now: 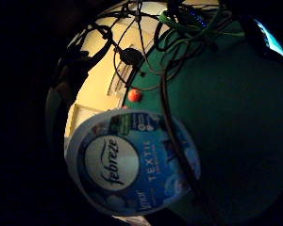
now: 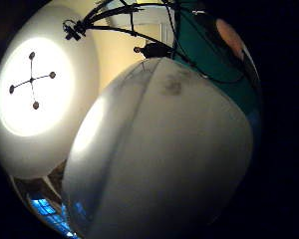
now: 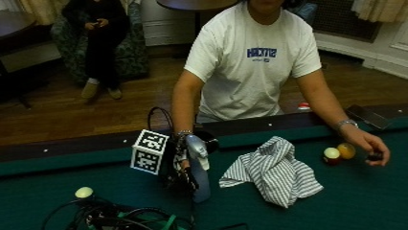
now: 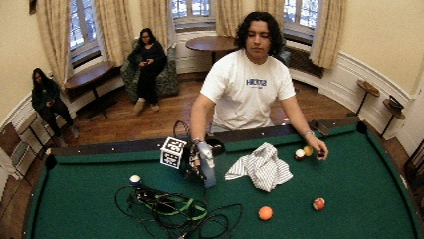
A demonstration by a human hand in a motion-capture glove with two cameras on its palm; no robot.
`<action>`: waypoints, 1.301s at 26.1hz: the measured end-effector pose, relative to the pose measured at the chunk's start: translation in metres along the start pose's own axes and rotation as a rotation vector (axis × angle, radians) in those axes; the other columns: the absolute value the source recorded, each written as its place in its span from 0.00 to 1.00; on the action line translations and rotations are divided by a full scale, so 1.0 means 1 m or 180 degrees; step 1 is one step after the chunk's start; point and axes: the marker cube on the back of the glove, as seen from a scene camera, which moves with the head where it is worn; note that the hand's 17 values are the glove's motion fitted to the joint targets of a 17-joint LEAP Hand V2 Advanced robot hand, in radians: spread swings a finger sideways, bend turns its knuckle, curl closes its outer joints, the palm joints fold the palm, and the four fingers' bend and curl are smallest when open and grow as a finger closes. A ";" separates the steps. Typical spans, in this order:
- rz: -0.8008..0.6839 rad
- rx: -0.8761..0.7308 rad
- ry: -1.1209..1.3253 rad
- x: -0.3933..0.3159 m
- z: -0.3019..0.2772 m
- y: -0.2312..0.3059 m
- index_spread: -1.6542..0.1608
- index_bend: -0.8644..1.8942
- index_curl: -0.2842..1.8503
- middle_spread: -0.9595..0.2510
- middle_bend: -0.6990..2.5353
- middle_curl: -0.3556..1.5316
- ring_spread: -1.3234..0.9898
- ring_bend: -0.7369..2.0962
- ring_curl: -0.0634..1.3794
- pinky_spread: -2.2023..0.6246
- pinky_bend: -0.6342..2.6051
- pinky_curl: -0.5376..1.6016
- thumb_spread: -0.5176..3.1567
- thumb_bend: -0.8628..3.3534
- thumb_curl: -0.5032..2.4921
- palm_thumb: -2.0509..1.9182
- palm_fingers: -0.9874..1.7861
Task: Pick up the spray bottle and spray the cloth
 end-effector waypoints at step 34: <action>-0.0985 -0.0062 -0.0221 -0.227 -0.030 0.017 0.77 0.47 0.33 0.64 0.42 0.48 0.49 0.52 0.37 0.68 0.33 0.43 0.26 0.20 0.38 0.76 0.87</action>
